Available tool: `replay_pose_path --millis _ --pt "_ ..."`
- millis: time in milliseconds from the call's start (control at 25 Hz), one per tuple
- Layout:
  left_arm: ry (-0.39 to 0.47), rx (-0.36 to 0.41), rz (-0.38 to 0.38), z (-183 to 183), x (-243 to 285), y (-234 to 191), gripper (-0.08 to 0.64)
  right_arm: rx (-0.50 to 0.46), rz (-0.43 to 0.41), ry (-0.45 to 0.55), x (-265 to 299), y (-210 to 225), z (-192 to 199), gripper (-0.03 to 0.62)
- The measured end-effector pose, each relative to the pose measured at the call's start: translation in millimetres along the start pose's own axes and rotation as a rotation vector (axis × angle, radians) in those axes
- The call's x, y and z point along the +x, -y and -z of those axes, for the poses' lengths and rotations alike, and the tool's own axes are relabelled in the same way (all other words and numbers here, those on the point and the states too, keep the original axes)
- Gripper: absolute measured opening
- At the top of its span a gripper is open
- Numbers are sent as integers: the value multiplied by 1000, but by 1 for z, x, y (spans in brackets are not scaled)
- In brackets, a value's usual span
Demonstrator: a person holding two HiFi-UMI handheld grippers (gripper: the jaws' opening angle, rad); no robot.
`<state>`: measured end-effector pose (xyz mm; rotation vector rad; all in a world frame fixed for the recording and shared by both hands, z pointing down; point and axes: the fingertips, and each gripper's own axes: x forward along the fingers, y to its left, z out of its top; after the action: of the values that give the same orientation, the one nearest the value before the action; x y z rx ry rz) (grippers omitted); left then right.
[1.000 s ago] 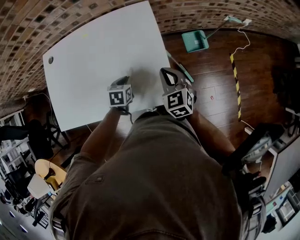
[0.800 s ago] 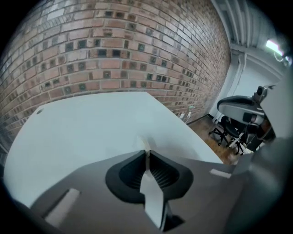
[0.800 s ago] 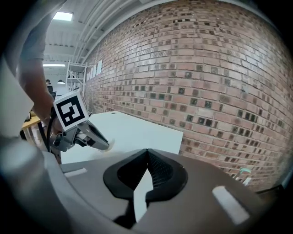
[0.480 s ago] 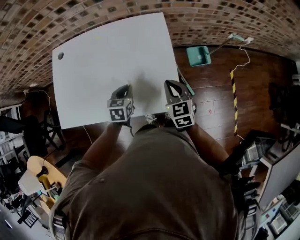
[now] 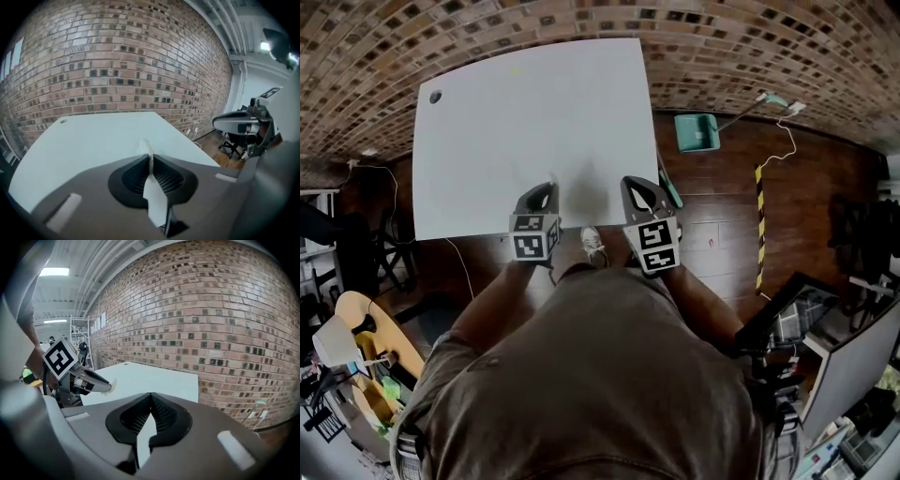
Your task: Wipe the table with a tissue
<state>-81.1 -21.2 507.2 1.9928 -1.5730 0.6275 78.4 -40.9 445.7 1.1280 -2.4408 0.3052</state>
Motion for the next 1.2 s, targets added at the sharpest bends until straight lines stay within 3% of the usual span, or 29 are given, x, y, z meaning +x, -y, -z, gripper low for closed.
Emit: replay_pose_path --millis 120,360,600,880,1200 --pt "39 -16 -43 -7 -21 11 29 -18 -35 21 -13 -1 2 14" --pt "94 -104 -119 17 -50 53 29 -56 -94 68 -58 8 12 14" --pt "182 -144 -206 31 -95 86 29 -127 -163 105 -106 -6 22 14" --pt "302 -38 -217 15 -134 108 29 -151 -177 141 -128 -27 13 14" --pt "347 -12 -184 -3 -129 111 29 -121 -139 174 -131 -17 1 12"
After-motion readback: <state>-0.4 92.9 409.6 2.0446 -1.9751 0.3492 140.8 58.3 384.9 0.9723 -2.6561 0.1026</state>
